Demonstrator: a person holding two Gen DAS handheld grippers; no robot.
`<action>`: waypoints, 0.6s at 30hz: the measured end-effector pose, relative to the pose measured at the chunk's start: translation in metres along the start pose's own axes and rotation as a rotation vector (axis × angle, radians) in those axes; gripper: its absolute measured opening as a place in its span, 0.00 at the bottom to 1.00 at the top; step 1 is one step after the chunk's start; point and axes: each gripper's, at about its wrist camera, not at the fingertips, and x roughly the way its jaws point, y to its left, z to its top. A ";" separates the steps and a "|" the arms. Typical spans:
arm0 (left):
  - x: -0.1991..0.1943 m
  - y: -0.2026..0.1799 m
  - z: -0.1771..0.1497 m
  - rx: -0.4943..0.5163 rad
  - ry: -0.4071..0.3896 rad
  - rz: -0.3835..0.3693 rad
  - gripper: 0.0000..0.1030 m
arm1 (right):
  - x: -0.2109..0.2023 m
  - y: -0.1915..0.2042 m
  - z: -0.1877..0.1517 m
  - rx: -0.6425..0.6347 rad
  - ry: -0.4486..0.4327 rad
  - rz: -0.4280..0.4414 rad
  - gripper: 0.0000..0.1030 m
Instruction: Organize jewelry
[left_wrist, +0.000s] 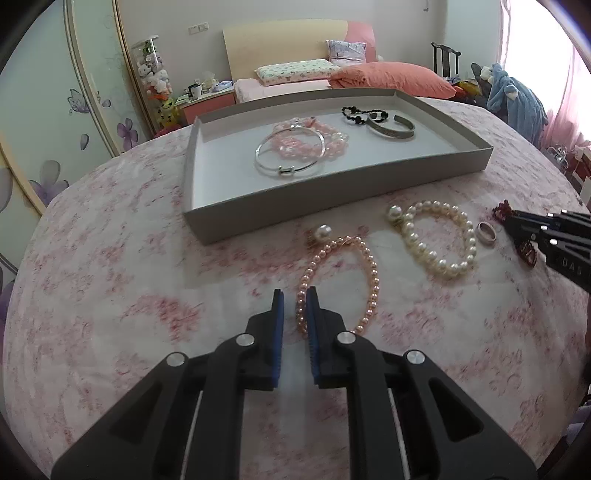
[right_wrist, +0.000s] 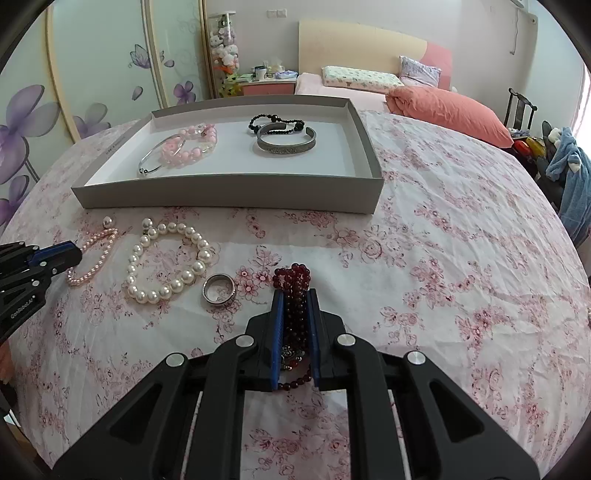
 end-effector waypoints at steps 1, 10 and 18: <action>-0.001 0.001 -0.001 0.000 0.001 0.003 0.13 | 0.000 0.000 0.000 -0.001 0.000 -0.001 0.13; -0.003 0.000 -0.005 -0.003 -0.004 -0.014 0.35 | -0.001 0.000 0.000 0.005 0.010 0.009 0.13; -0.005 -0.007 -0.006 0.008 -0.007 -0.036 0.14 | -0.003 -0.003 -0.003 0.013 0.008 0.009 0.13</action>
